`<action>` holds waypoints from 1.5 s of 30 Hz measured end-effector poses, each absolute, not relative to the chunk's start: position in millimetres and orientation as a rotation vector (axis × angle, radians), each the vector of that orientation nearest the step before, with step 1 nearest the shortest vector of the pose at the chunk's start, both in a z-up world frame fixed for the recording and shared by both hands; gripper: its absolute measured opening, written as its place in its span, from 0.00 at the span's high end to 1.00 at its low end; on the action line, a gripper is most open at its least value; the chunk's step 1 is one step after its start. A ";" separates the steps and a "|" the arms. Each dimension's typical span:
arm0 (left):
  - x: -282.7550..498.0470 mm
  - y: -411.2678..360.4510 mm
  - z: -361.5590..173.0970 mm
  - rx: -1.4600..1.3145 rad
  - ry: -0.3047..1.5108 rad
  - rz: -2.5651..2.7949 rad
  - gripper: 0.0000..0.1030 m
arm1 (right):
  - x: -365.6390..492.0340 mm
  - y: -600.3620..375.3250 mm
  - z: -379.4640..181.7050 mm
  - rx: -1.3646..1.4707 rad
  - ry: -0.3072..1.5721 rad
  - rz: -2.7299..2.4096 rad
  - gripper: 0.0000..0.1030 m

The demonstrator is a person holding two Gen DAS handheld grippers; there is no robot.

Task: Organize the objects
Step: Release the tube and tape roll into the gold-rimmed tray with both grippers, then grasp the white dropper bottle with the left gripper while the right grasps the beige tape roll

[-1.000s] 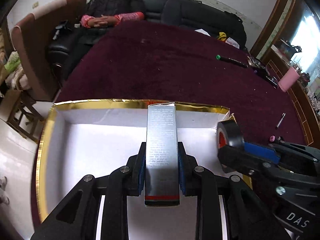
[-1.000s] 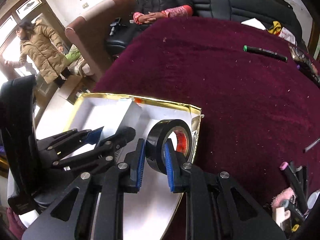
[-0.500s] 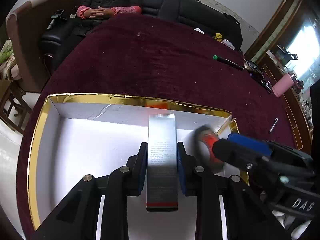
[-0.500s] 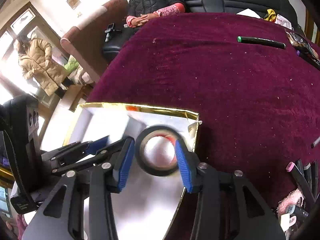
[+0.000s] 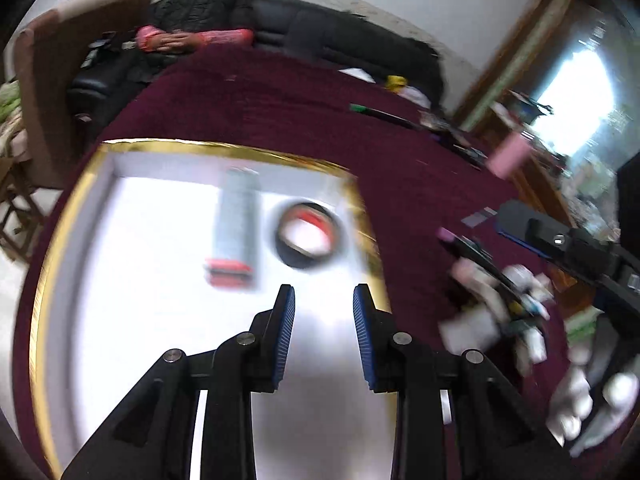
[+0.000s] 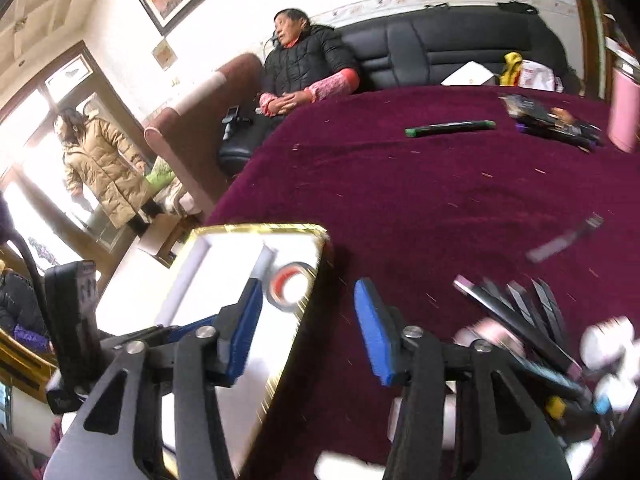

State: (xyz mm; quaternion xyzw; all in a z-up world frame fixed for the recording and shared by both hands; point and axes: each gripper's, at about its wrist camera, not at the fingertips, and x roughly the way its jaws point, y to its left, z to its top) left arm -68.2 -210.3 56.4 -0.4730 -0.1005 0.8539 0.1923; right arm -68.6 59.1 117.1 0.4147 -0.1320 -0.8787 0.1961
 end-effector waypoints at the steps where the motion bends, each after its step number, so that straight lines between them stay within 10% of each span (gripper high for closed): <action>1: -59.3 -202.9 60.7 -1.310 -0.269 2.378 0.75 | -57.9 69.3 116.5 1.162 -0.383 -2.466 0.47; 20: 8.3 -29.5 17.4 -1.317 0.666 2.111 0.62 | 71.5 207.1 84.8 1.132 -0.669 -2.537 0.42; 31: 15.4 -29.3 11.6 -1.342 0.509 2.087 0.64 | 71.9 190.3 52.1 1.215 -0.608 -2.450 0.42; 34: 18.0 -29.8 11.7 -1.341 0.476 2.113 0.79 | 63.7 177.5 46.2 1.254 -0.519 -2.445 0.42; 43: 34.6 -48.3 17.5 -1.351 0.294 2.159 0.79 | 39.3 147.7 22.2 1.411 -0.125 -2.589 0.43; 45: 38.3 -53.3 20.0 -1.342 0.262 2.158 0.79 | 36.6 149.3 15.4 1.444 -0.093 -2.617 0.58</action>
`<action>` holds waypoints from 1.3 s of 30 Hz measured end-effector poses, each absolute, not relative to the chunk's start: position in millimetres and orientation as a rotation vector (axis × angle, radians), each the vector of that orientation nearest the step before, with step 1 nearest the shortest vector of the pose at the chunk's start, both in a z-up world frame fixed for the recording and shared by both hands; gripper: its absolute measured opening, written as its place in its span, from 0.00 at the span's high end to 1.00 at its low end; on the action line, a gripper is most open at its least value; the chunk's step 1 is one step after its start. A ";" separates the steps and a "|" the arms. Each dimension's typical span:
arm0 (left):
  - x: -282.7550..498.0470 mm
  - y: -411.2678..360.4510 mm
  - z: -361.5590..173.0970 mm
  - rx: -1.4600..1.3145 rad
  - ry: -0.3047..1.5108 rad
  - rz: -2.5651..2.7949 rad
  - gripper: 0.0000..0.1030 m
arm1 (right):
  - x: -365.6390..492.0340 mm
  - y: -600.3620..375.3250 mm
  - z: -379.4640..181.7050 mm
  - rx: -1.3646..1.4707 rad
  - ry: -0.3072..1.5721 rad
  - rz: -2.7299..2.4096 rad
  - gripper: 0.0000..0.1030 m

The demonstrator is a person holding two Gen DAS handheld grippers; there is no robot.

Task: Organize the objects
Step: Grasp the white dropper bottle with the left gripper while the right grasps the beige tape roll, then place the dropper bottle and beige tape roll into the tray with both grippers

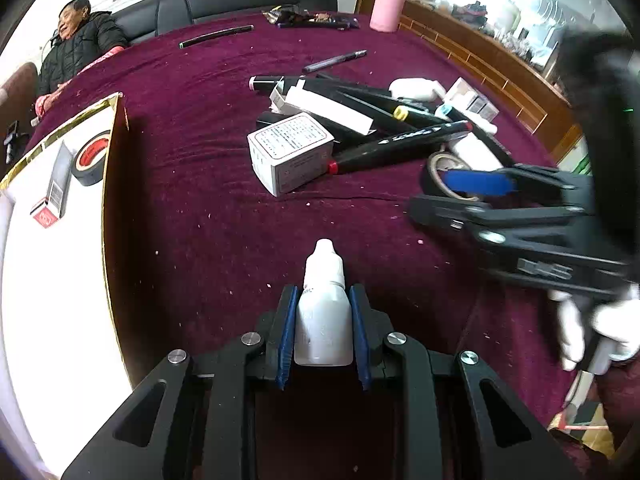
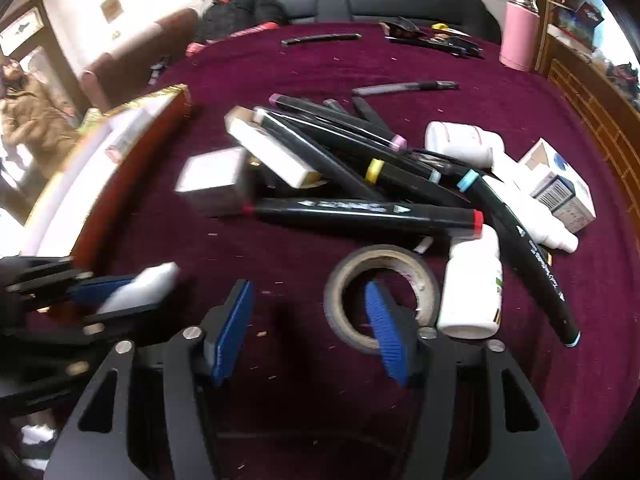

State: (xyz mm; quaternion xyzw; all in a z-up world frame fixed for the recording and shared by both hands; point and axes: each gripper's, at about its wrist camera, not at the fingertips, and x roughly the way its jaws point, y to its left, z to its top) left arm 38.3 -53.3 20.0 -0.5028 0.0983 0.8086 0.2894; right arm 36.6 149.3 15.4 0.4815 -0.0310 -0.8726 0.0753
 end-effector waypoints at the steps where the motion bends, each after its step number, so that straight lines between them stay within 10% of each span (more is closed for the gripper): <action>1: 39.9 -54.9 21.2 -1.340 0.253 2.164 0.79 | 35.5 150.2 12.6 1.460 -0.086 -2.621 0.65; 5: 44.3 -65.1 28.2 -1.324 0.211 2.184 0.79 | 37.7 158.1 13.5 1.448 -0.092 -2.653 0.92; 25: 13.0 -210.6 100.5 -1.220 -0.066 2.477 0.79 | 40.1 52.1 127.8 1.121 -0.104 -2.444 0.92; 39: -123.3 -294.6 49.7 -1.456 -0.096 2.555 0.79 | -69.8 -83.1 55.2 1.337 -0.010 -2.222 0.91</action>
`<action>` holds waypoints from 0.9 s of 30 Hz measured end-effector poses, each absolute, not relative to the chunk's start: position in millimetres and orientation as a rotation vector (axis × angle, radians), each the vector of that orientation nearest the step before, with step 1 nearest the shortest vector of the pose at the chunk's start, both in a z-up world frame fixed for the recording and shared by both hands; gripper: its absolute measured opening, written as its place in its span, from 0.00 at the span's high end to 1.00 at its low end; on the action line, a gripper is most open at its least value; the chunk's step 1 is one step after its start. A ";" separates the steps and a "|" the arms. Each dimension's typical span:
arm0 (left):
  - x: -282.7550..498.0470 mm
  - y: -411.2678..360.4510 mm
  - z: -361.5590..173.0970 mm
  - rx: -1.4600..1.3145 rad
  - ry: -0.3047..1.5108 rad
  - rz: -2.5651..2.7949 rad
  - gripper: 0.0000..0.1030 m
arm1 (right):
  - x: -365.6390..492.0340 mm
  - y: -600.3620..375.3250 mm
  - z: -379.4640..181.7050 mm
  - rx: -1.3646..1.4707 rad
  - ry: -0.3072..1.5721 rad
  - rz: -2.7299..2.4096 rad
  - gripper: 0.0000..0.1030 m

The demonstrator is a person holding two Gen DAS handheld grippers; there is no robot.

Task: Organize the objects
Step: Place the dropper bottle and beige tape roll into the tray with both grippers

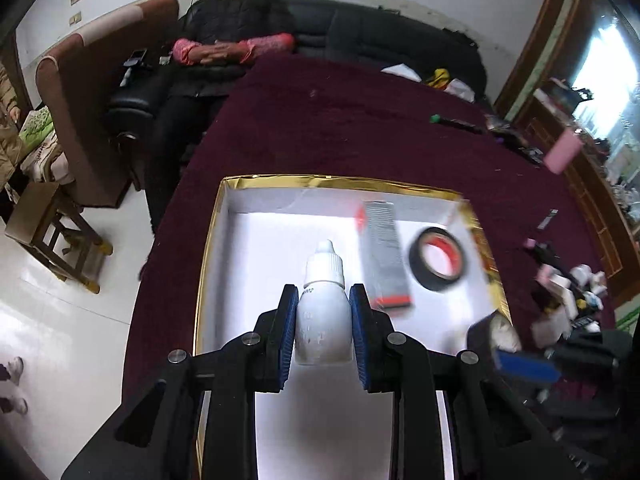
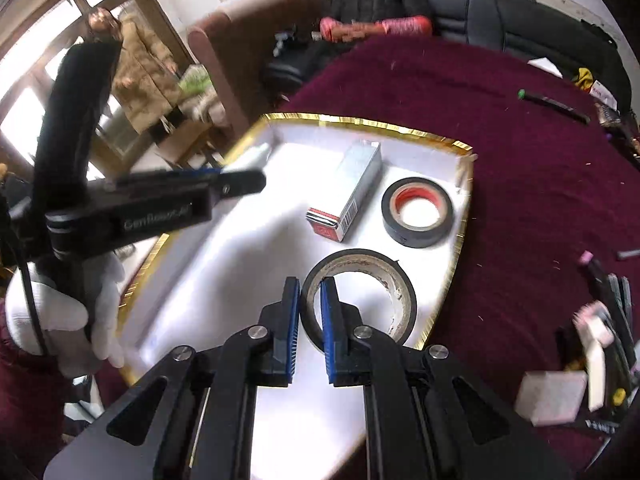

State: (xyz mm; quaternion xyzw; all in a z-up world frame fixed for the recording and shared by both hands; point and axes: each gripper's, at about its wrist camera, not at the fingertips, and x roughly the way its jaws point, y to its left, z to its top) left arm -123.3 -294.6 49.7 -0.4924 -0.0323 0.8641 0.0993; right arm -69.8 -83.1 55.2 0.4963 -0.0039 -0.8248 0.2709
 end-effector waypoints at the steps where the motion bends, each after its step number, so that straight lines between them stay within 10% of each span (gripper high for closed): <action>1: -130.5 -295.6 44.0 -1.471 -0.101 2.549 0.79 | -76.0 -87.8 47.9 1.357 -0.003 -2.219 0.91; 27: -187.3 -305.0 18.6 -1.599 -0.337 2.465 0.76 | -105.1 -85.9 37.0 1.382 -0.035 -2.279 0.85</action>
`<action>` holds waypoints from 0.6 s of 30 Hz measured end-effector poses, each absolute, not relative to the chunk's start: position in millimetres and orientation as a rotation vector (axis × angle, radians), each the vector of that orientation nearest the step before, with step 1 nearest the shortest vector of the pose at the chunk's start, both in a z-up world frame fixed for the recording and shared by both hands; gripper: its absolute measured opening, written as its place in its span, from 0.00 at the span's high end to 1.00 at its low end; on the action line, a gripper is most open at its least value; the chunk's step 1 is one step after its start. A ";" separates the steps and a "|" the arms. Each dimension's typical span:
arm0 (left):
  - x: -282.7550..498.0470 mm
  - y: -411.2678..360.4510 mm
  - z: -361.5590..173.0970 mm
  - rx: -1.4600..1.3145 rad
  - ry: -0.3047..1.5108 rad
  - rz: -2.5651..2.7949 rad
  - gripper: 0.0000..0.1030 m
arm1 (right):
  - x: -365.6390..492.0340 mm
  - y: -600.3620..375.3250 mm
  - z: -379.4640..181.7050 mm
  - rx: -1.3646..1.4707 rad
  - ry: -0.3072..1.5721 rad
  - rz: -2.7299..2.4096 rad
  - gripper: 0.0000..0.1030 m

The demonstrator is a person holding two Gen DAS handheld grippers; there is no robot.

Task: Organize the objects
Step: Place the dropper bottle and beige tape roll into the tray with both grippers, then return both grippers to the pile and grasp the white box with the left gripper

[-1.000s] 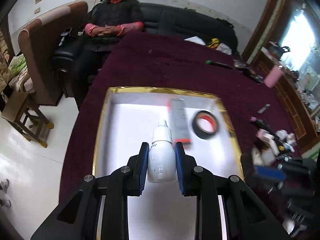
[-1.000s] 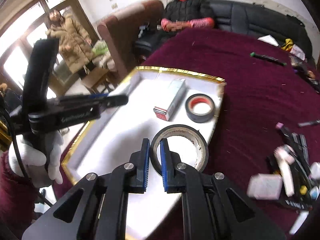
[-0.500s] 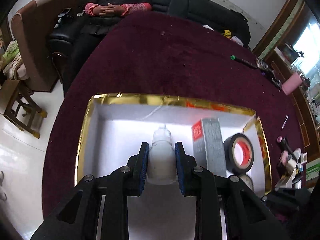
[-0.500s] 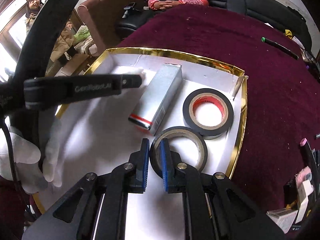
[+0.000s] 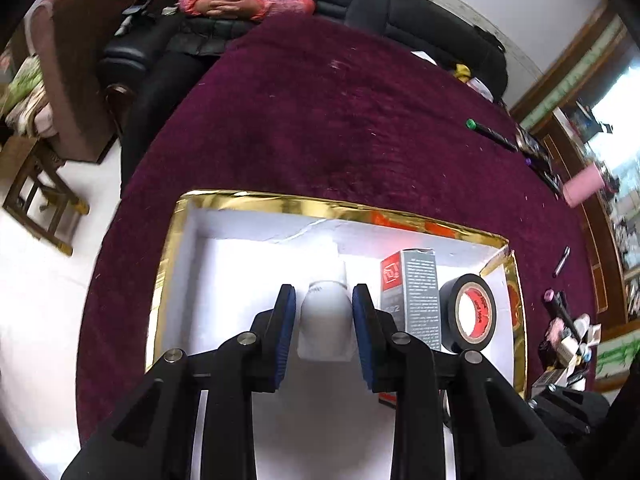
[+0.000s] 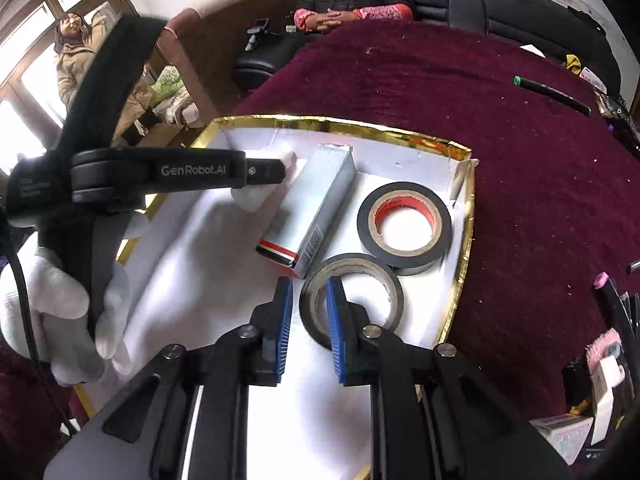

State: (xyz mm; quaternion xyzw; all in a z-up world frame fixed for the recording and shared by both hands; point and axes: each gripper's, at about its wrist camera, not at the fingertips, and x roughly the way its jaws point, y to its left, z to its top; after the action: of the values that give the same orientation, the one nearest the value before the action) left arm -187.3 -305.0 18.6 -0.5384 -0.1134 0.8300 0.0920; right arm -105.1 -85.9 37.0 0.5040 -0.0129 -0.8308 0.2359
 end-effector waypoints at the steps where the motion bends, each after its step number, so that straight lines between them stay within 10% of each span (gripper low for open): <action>1: -184.9 -309.4 21.0 -1.591 -0.363 2.472 0.76 | -100.1 -83.8 41.3 1.370 -0.042 -2.281 0.85; 5: -174.9 -320.8 31.2 -1.539 -0.471 2.454 0.74 | -81.7 -69.6 55.9 1.316 -0.096 -2.290 0.77; 9: -183.3 -314.6 31.2 -1.539 -0.420 2.478 0.38 | -67.6 -59.7 65.8 1.281 -0.117 -2.310 0.72; 18: -152.6 -302.5 59.0 -1.376 -0.462 2.499 0.37 | -31.0 -8.6 89.6 1.208 -0.217 -2.373 0.66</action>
State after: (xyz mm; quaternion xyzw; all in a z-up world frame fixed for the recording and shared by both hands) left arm -152.6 -302.5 59.0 -0.4725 -0.1584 0.8579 0.1255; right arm -31.0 -8.6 89.6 0.4398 -0.0788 -0.8638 0.2329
